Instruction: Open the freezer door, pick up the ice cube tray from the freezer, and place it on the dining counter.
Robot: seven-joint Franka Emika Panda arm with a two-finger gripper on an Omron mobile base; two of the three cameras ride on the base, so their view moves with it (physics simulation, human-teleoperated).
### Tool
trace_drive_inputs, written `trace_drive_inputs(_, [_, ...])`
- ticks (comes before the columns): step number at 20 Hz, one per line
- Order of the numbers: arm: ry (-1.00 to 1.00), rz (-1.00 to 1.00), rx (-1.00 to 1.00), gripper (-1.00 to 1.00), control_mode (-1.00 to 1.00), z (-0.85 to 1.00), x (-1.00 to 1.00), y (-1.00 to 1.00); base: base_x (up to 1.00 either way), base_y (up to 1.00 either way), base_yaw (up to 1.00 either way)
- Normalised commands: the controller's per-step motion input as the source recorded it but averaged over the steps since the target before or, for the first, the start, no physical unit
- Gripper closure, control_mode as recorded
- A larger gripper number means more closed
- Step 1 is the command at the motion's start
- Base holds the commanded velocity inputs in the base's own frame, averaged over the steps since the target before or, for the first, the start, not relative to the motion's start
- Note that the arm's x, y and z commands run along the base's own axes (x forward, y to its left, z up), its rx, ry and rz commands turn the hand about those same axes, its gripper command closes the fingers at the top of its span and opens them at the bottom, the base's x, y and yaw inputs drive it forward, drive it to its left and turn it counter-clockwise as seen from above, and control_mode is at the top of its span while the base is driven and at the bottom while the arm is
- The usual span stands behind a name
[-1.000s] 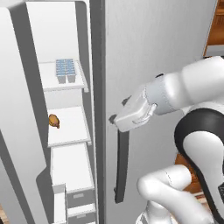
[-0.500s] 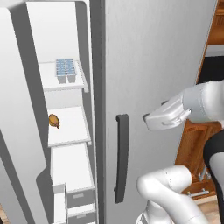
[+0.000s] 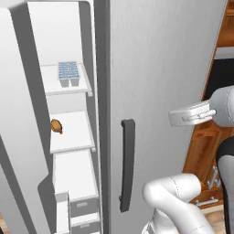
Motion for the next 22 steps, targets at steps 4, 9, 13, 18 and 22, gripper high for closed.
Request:
trace_drive_inputs(4, [0.00, -0.24, 0.00, -1.00, -1.00, 0.00, 0.00, -0.35, 0.00, 0.00, 0.00])
trace_drive_inputs(9, [0.00, -0.07, 0.01, -1.00, -1.00, 0.00, -0.01, -0.32, 0.00, 0.00, 0.00])
trace_drive_inputs(13, [0.00, 0.00, 0.03, -1.00, -1.00, 0.00, 0.00, -0.11, 0.00, 0.00, 0.00])
trace_drive_inputs(18, [0.00, 0.00, 0.00, -1.00, -1.00, 0.00, 0.00, -0.01, 0.00, 0.00, 0.00])
trace_drive_inputs(22, [0.00, 0.00, 0.00, -1.00, -1.00, 0.00, 0.00, 0.00, 0.00, 0.00, 0.00])
